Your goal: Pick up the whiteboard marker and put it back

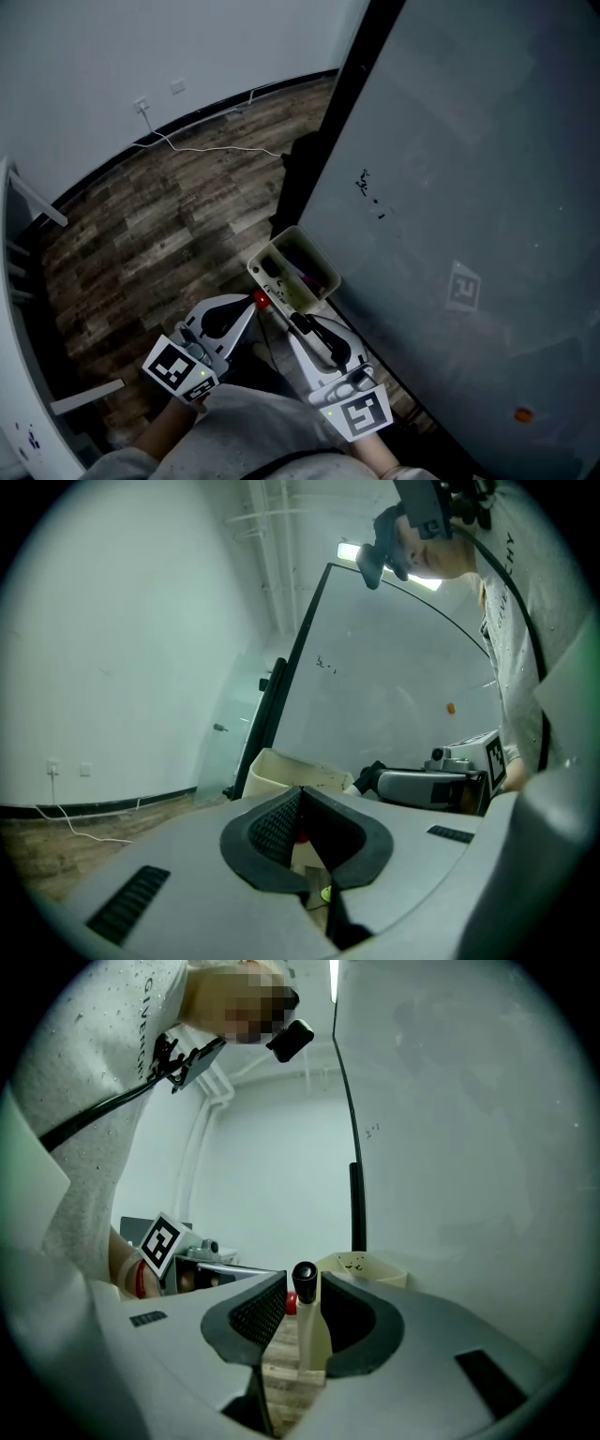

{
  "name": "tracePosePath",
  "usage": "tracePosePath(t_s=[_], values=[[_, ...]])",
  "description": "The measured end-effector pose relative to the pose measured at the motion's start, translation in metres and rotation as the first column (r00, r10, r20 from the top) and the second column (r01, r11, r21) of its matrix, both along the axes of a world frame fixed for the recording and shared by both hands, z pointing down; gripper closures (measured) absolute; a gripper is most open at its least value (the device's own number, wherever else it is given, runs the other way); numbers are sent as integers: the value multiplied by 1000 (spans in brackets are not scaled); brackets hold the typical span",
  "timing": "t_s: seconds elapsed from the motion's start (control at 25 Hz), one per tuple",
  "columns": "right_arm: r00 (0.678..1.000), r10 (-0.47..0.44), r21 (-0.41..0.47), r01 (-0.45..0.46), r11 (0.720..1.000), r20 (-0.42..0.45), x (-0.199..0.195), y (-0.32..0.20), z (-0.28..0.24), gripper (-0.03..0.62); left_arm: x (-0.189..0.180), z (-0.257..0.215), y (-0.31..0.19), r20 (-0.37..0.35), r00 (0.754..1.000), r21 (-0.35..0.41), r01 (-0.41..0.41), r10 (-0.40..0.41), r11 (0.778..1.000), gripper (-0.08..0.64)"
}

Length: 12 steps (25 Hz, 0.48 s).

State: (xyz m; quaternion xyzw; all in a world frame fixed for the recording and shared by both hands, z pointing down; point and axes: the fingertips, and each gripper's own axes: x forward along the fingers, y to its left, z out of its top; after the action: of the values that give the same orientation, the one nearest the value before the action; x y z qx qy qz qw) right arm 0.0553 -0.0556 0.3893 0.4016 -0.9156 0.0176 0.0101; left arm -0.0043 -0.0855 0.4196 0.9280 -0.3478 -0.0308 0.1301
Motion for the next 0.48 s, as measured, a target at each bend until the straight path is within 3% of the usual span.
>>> tracePosePath(t_s=[0.48], values=[[997,75,-38,-75,996,12,1,-8,1,503,-5,-1,-18,-4,998,-22,-66,66,998,545]])
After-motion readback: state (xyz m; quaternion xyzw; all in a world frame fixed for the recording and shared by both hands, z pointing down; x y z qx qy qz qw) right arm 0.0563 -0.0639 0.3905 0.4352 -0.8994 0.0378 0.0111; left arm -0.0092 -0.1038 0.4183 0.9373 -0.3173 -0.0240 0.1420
